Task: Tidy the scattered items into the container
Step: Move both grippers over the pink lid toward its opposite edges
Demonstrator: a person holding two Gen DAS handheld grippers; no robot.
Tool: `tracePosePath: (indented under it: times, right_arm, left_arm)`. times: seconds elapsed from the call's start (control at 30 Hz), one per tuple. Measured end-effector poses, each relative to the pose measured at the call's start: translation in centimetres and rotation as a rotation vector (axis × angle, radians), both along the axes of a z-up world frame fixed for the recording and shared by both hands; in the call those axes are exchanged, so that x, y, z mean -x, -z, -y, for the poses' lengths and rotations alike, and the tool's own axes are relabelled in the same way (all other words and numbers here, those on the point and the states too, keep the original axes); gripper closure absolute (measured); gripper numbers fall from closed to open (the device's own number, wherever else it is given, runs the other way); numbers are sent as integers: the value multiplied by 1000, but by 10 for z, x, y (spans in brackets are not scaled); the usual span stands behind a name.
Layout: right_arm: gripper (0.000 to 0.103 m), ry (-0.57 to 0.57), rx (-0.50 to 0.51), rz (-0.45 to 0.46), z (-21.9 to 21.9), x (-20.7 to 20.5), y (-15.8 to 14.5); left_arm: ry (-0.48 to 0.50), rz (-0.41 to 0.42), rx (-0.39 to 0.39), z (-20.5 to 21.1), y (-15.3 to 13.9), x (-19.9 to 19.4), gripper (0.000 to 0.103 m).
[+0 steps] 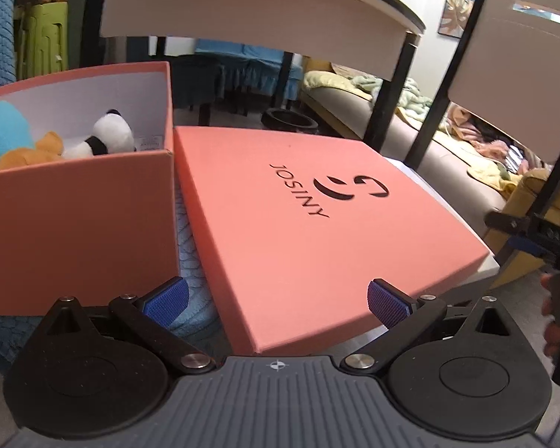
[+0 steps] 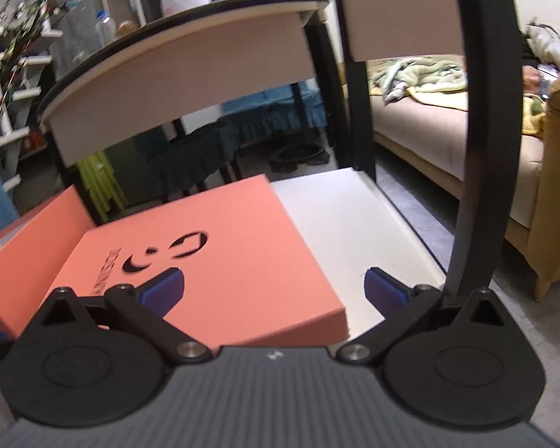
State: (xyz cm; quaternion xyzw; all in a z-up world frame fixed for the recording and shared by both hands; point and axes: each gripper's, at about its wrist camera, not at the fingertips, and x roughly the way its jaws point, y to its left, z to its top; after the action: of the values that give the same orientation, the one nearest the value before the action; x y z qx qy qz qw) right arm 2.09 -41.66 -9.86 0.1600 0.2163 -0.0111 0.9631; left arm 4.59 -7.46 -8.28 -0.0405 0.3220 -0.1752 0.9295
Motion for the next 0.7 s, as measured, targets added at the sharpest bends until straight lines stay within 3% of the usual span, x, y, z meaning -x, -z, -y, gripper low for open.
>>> tracePosePath:
  times: [0.2,0.43,0.57,0.7]
  right_arm:
    - [0,-82,49,44,2,-22,10]
    - [0,-161,56,-19,13,-54,35]
    - [0,-253,-14,-14,21,-55,48]
    - [0,-289,-30,1,16,-48,53]
  left_arm:
    - [-26,2,-31,1,8,-1,0]
    - [-49,-2,-31,7,17,-10,0]
    - [-47,-30,62,2,28,-17,0]
    - [-69,-42,80,5,25,-20,0]
